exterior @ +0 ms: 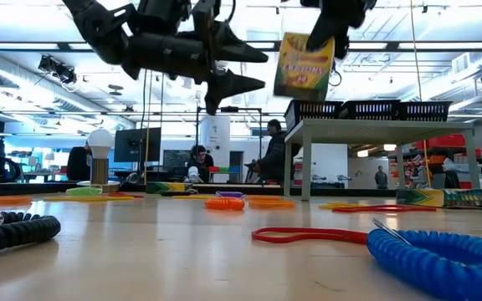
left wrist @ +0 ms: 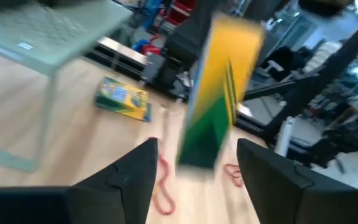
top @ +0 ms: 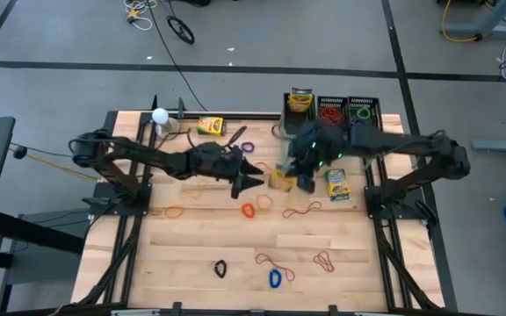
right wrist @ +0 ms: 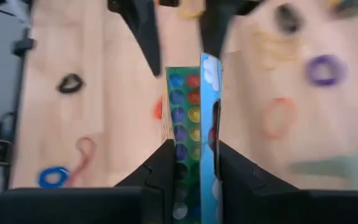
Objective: Pick & Place Office Desk Supplies
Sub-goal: Put the bottom yellow crayon box into the left black basket on the shelf
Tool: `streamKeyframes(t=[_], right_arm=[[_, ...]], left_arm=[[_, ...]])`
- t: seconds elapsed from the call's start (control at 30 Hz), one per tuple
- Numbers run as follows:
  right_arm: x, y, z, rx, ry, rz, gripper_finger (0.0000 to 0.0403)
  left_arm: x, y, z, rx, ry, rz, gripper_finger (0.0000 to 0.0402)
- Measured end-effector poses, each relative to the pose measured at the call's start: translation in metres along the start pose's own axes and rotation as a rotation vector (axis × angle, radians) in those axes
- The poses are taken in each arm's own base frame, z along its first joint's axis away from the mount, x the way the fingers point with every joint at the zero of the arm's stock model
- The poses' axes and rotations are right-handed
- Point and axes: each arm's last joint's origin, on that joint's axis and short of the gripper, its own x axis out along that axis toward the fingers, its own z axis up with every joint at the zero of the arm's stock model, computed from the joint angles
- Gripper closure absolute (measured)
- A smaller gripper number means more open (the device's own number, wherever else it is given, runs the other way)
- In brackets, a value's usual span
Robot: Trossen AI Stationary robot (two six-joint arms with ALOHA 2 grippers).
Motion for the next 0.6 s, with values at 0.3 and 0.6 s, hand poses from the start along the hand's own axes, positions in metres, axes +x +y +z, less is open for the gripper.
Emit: streamKeyframes(t=[0.3, 0.6], right_arm=[[-0.083, -0.064, 0.035, -0.119, -0.110, -0.286, 0.0314], [-0.085, -0.144, 0.029, -0.197, -0.010, -0.419, 0.0315]], left_arm=[[-0.017, 0.003, 0.004, -0.007, 0.013, 0.044, 0.0272], [-0.017, -0.005, 0.000, -0.021, 0.005, 0.010, 0.0366]])
